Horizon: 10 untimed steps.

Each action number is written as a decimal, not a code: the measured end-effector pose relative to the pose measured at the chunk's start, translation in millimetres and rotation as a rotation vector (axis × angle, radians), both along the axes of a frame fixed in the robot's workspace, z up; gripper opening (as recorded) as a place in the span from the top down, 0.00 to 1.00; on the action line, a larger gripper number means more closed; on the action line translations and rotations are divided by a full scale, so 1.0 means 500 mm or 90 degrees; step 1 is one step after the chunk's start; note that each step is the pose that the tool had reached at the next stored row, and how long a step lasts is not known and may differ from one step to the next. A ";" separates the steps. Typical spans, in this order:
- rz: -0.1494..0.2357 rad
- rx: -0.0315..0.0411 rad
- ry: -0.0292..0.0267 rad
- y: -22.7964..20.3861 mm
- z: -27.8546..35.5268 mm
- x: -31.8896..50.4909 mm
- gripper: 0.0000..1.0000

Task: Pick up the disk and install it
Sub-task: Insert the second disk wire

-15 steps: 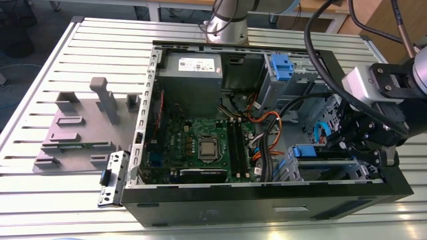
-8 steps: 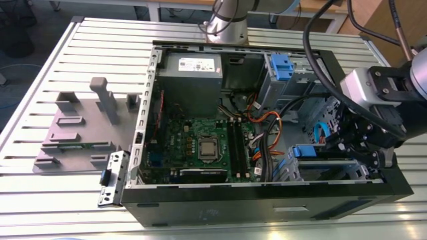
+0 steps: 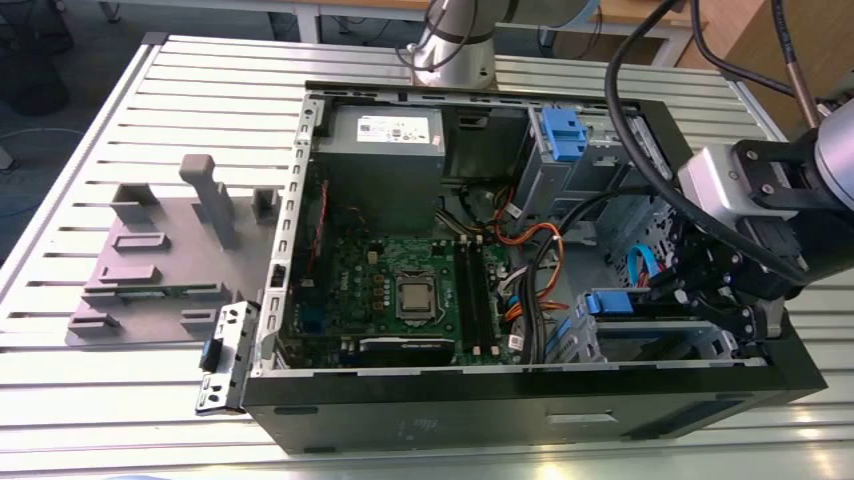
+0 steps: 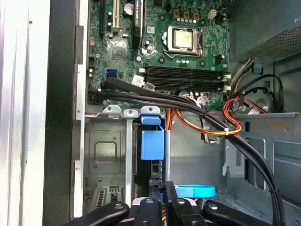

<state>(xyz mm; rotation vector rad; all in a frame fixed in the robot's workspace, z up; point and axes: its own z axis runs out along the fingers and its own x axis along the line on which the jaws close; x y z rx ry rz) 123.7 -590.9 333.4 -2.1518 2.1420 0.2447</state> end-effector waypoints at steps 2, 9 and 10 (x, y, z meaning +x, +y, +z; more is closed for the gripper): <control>0.000 0.0000 0.0000 0.0000 -0.001 0.001 0.84; 0.000 -0.0001 0.0000 0.0000 -0.008 0.001 0.84; 0.000 0.0000 0.0000 0.0000 -0.009 0.001 0.84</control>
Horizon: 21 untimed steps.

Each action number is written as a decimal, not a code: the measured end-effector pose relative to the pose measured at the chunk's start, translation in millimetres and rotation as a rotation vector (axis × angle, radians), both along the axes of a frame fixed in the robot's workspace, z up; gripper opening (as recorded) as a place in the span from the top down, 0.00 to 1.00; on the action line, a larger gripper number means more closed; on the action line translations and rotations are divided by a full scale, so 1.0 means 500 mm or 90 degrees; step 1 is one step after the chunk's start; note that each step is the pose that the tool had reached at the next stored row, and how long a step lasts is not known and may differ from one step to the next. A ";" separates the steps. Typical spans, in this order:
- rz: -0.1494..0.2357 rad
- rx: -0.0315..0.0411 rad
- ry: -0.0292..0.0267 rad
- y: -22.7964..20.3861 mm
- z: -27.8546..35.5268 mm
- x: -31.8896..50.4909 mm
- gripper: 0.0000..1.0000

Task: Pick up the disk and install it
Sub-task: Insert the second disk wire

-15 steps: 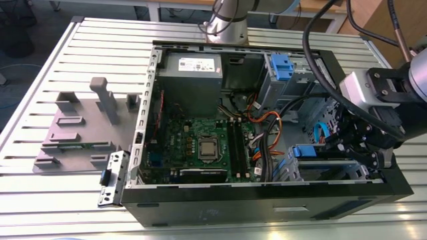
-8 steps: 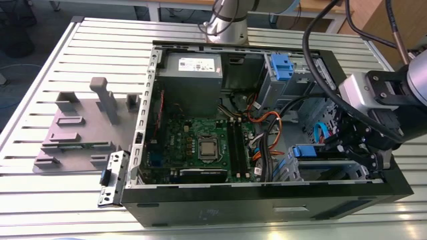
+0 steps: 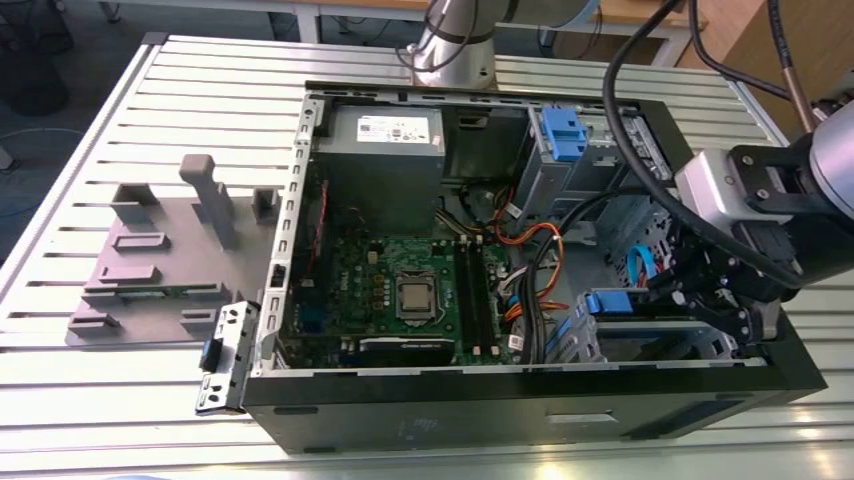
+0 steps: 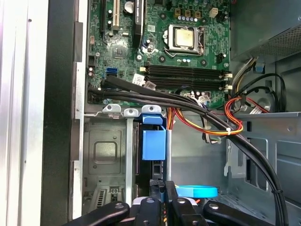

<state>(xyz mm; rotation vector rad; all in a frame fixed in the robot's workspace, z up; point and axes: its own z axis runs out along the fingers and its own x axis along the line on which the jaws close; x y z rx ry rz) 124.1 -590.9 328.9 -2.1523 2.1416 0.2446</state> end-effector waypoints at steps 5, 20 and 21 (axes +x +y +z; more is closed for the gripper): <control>0.000 -0.0007 0.0000 0.0001 -0.003 0.000 0.84; 0.000 -0.0010 0.0000 -0.0001 -0.007 0.000 0.77; 0.000 -0.0010 0.0000 0.0000 -0.007 0.000 0.77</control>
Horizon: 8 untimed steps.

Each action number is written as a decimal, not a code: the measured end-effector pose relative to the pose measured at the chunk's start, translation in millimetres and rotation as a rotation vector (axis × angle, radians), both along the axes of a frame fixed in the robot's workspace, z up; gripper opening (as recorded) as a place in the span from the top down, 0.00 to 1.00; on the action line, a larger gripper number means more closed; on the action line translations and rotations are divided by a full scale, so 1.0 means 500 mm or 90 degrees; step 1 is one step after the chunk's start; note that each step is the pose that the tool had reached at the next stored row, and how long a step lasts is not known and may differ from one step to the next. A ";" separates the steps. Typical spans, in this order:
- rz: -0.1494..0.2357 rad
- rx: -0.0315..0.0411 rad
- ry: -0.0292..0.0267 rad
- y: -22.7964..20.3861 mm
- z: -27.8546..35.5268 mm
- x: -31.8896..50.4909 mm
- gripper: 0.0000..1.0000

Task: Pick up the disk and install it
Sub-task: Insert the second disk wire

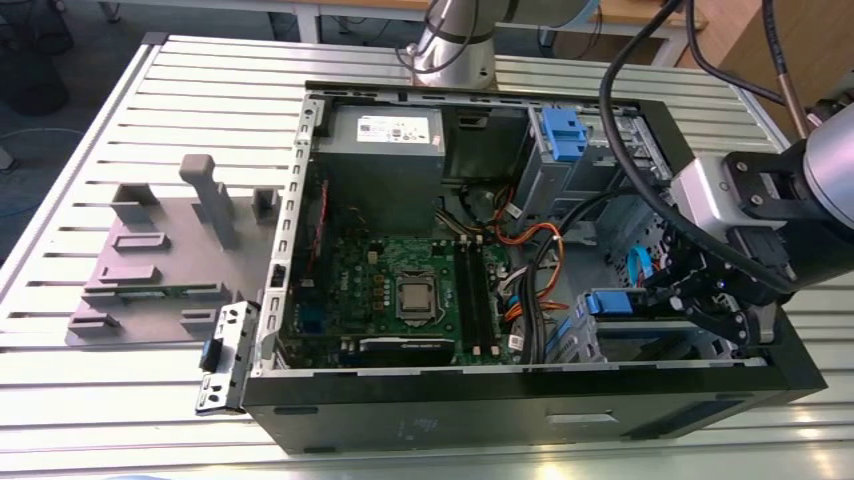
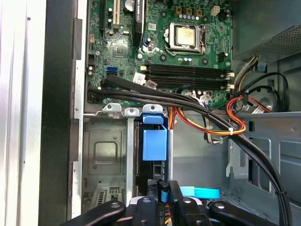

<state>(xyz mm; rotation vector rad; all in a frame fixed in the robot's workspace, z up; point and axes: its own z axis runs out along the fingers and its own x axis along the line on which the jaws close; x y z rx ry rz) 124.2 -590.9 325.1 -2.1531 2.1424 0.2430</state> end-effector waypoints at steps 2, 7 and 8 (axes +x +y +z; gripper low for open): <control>0.000 -0.0001 0.0000 0.0000 0.002 0.000 0.77; 0.000 0.0001 0.0000 0.0000 0.026 0.000 0.77; 0.000 0.0000 0.0000 0.0000 0.031 0.000 0.77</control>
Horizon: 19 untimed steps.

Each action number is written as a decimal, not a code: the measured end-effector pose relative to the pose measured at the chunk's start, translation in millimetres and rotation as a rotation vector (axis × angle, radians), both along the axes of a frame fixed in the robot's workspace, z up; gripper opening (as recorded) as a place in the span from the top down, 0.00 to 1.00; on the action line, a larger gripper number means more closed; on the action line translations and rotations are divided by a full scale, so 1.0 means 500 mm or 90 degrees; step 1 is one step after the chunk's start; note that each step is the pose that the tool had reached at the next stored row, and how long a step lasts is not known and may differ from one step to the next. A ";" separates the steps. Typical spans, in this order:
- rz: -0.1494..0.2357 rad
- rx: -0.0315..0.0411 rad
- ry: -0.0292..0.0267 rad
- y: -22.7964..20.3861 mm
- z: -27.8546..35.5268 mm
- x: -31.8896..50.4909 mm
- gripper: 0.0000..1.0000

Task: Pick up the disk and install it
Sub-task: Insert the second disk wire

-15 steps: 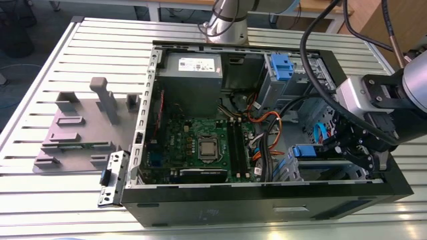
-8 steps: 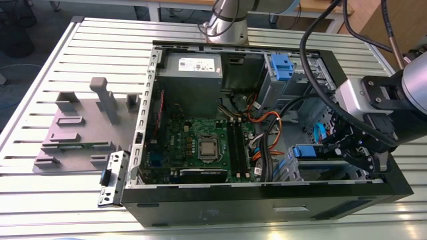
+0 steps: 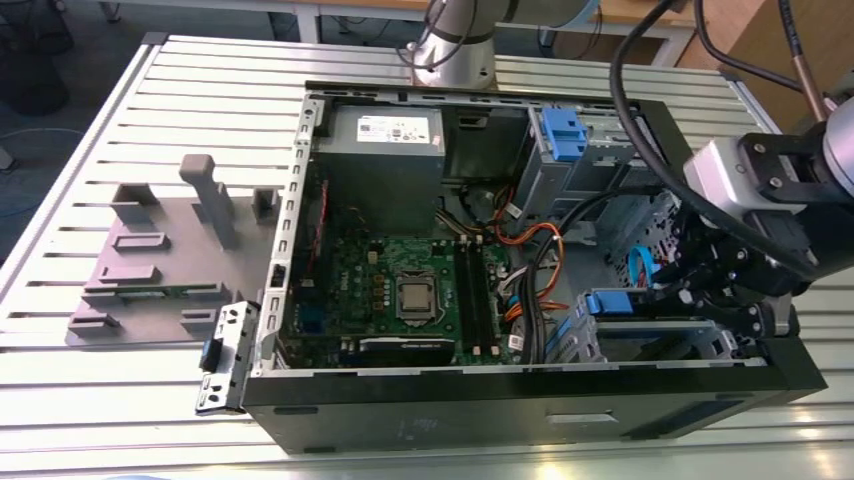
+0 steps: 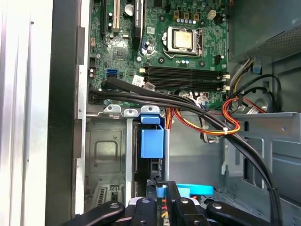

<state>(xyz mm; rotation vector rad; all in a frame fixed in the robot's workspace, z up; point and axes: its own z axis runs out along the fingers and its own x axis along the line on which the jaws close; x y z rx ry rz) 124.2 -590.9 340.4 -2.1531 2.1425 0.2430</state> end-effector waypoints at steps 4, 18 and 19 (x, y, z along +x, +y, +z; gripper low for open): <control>0.000 0.0003 0.0000 0.0005 0.005 0.000 0.77; 0.000 0.0001 0.0080 0.0005 -0.010 0.000 0.89; 0.000 0.0000 0.0086 0.0004 -0.012 0.000 0.89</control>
